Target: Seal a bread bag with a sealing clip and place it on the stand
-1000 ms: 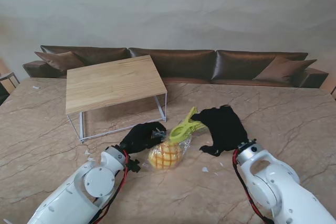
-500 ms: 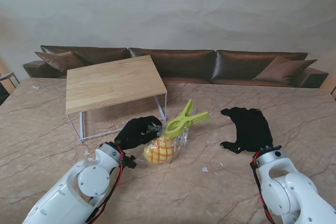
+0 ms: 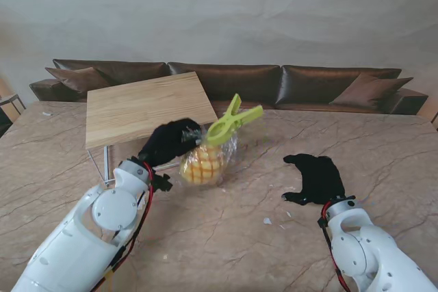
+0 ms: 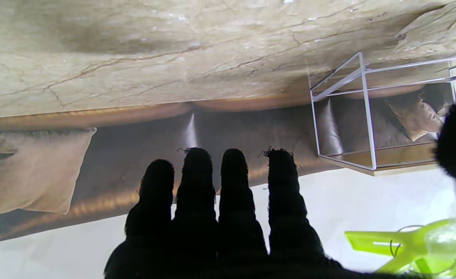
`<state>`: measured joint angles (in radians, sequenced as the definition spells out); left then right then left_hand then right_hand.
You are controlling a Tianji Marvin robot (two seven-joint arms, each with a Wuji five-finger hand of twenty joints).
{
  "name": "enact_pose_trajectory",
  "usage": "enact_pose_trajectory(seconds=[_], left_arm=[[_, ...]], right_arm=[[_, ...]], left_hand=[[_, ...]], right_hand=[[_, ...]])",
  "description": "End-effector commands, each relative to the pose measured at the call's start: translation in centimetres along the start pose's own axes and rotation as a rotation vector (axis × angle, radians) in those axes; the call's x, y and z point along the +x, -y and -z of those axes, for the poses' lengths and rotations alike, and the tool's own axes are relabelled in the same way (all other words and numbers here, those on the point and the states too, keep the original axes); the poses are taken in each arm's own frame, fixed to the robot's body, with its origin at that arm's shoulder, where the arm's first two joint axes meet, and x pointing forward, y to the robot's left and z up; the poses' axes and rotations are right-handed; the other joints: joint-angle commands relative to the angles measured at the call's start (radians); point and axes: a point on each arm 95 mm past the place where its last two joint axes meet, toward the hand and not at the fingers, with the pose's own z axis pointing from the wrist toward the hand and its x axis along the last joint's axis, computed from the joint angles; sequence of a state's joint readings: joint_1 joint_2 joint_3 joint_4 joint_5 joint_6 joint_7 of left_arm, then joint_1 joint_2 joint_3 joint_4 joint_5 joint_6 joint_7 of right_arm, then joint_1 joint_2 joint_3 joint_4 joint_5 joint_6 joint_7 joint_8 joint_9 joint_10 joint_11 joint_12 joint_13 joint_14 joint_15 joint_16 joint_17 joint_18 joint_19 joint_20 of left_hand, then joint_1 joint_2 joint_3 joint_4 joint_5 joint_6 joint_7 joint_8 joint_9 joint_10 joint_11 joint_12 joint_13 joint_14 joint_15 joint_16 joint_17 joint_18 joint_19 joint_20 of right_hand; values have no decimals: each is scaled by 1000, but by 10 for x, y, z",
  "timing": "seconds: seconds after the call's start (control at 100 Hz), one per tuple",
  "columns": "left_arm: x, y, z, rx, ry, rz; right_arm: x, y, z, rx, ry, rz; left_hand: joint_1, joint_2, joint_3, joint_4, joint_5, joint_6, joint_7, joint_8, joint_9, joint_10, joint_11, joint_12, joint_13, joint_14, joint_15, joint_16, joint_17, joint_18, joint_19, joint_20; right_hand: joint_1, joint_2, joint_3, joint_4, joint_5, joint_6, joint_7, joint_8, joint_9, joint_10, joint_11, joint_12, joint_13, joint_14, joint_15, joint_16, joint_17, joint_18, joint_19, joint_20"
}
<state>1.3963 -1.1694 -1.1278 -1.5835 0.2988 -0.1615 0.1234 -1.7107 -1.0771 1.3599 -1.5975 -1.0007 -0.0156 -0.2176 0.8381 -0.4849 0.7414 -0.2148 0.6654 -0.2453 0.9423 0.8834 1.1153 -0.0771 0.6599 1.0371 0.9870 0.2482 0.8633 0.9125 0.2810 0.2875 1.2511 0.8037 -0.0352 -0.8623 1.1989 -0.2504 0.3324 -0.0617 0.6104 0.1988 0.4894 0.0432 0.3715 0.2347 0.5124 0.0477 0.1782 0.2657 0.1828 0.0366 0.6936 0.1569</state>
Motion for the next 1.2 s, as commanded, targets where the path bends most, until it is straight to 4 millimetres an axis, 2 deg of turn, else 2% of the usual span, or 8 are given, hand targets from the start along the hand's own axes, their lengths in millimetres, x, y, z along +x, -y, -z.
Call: enact_pose_trajectory(seconds=[0.0,0.34,0.6,0.67,0.88,1.0,1.08,1.19], left_arm=[[17,25,-17,53,-39,-23],[16,93,-69,159,55,-75],[-10,125,-111,189,172,-49],[-21,129,-122,187,214,-18],[-60,129,-140,162,333,-5],[-79,127,-139,151,389,-13],[-91,126,-136,136,424,-34],[-105,124,-128,125,461,-61]], right_arm=[[2,4,-2,2,-3,-17],[2,20,-11,19,-9,-48],[4,25,-19,16,-21,-55],[5,26,-21,13,-25,-52],[3,30,-28,24,-26,-53],[2,33,-31,35,-33,-61],[2,35,-33,41,-37,-62],[3,38,-35,49,-44,-67]], left_hand=[[42,86,-2,-30,25,-110,74,70,15,-88,44,9,29,-5,-4,-6,1,6,12,9],[41,88,0,-30,26,-112,69,67,15,-90,38,10,28,-5,-11,-10,0,3,7,5],[43,93,-6,-29,23,-114,67,68,12,-92,33,12,26,-5,-12,-10,0,2,3,2],[50,93,-10,-28,21,-107,69,69,8,-65,34,14,22,-1,-14,-10,-7,1,-3,0],[60,94,-19,-26,19,-96,69,61,8,-64,36,11,21,3,-9,-7,-13,3,-1,4],[59,72,-7,-33,12,-73,84,7,23,-64,34,-15,42,2,-3,-19,4,3,9,5],[30,41,54,-43,15,-50,102,-57,44,-56,30,-49,72,-5,1,-39,31,0,25,-6],[-7,2,126,-53,29,-32,120,-127,73,-46,24,-86,114,-12,9,-63,65,1,57,-21]], right_hand=[[16,14,-13,25,-32,-2,-11,-15,-25,-3,-15,-7,-25,-28,-3,-8,-16,-11,-3,-13],[37,16,-18,30,-27,-9,-11,-12,-16,-6,-12,-7,-22,-28,-1,-6,-16,-9,-1,-17],[52,19,-20,33,-27,-14,-10,-10,-16,-8,-9,-5,-22,-28,-1,-4,-18,-7,0,-18],[55,18,-22,34,-24,-18,-7,-8,-13,-7,-7,-4,-17,-29,1,-3,-16,-3,2,-18],[69,22,-23,37,-24,-20,-4,-6,-14,-8,-4,-3,-19,-27,1,-1,-16,0,4,-17],[76,27,-31,41,-22,-25,2,-2,-16,-8,-2,-2,-20,-27,1,1,-18,0,6,-15],[99,70,-66,47,-22,-29,1,-2,-17,-7,-1,-2,-20,-27,1,3,-17,2,6,-14],[99,66,-68,51,-22,-34,3,1,-21,-8,-1,-2,-24,-26,0,4,-19,3,4,-11]])
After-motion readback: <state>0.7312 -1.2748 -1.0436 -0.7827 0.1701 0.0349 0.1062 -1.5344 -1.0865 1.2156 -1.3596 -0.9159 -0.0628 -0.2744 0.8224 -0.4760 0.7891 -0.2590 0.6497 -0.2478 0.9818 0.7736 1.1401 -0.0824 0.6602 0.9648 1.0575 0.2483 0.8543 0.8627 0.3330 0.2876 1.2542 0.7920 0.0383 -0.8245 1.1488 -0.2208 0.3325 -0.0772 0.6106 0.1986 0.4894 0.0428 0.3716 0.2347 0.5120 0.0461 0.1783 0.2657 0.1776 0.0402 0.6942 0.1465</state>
